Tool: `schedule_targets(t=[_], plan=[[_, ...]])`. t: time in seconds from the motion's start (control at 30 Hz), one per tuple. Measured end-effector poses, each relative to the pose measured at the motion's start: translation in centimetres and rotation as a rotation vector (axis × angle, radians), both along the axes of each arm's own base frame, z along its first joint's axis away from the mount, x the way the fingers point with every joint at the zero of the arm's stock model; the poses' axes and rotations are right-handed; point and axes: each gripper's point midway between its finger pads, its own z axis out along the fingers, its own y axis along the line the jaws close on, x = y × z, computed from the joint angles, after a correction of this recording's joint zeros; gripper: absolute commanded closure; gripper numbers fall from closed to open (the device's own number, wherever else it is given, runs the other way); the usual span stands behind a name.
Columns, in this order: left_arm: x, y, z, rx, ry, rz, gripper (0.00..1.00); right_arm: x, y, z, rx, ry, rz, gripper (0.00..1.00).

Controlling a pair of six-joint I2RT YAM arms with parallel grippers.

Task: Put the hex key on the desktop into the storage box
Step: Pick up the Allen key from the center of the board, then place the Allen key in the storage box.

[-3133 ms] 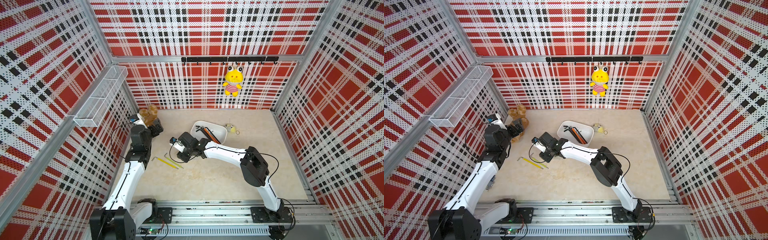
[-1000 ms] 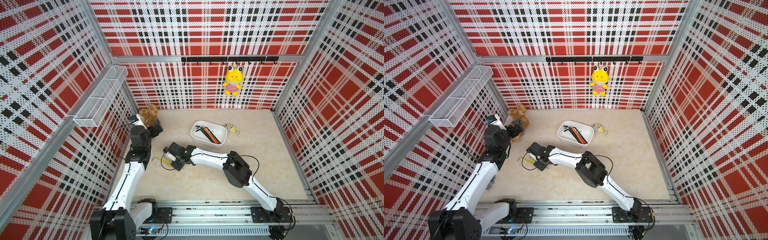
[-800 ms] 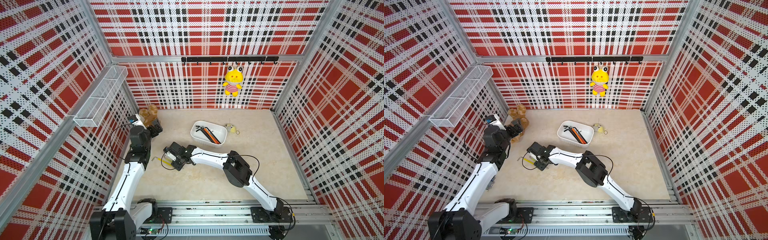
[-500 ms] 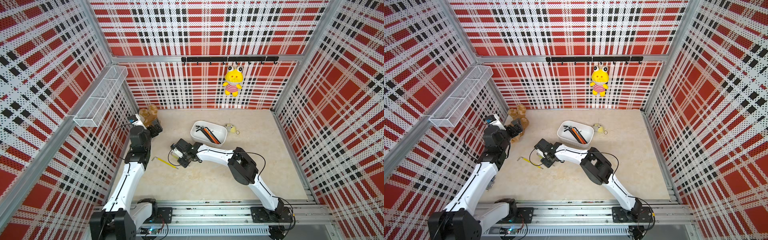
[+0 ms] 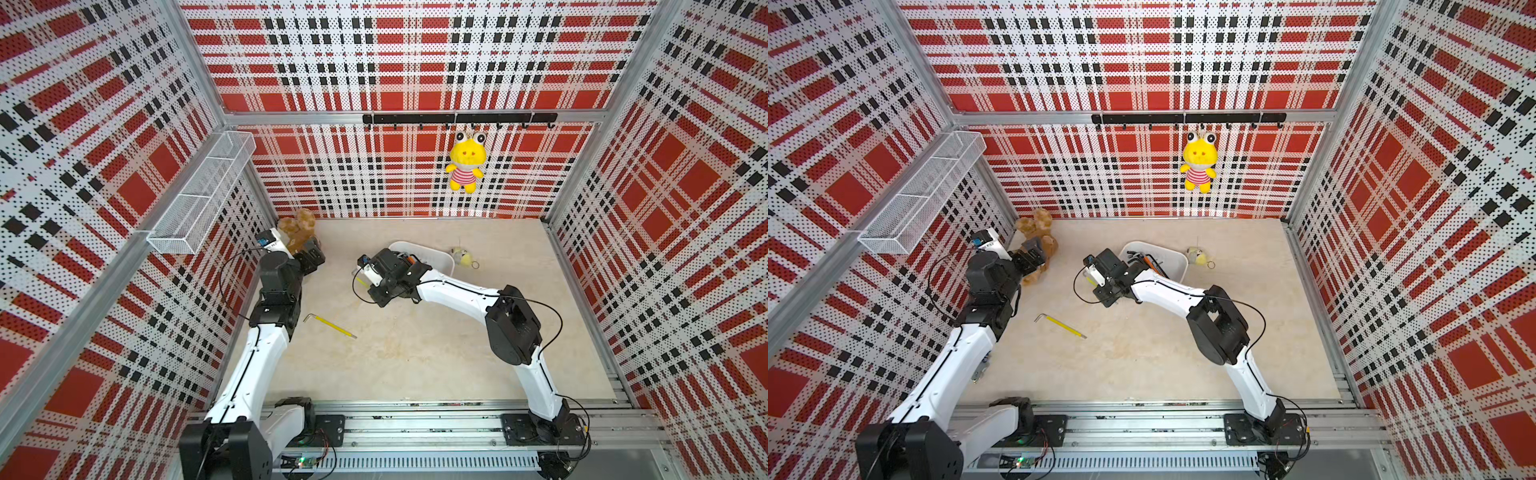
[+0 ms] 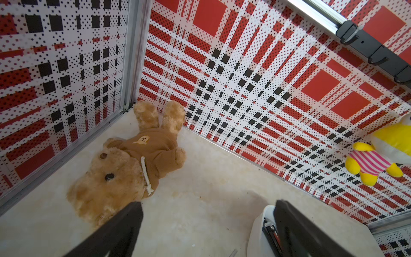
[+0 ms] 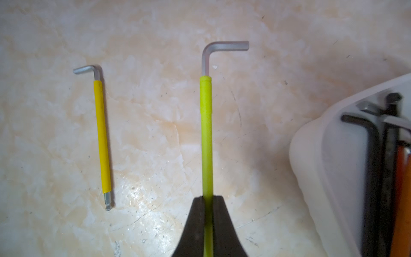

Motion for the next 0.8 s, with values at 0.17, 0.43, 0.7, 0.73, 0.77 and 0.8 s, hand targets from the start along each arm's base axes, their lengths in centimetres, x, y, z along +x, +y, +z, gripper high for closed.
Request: schedule_targets(t=[0.17, 0.43, 0.7, 0.73, 0.77, 0.8], plan=[[0.0, 0.0, 0.0, 0.0, 0.0, 0.0, 0.01, 2.8, -2.9, 2.7, 0.032, -0.042, -0.065, 1.0], [0.0, 0.0, 0.0, -0.001, 0.0, -0.001, 0.01, 7.1, -10.7, 2.9, -0.017, -0.064, -0.214, 1.0], [0.0, 0.0, 0.0, -0.001, 0.0, 0.0, 0.01, 6.1, -13.2, -1.3, -0.099, 0.001, -0.234, 1.0], [0.0, 0.0, 0.0, -0.002, 0.0, 0.0, 0.01, 5.9, -13.3, -1.7, -0.105, 0.008, -0.235, 1.0], [0.0, 0.0, 0.0, -0.002, 0.0, 0.0, 0.01, 5.8, -13.4, -1.9, -0.109, 0.011, -0.235, 1.0], [0.0, 0.0, 0.0, -0.002, 0.0, 0.0, 0.01, 5.8, -13.4, -2.0, -0.111, 0.012, -0.236, 1.0]])
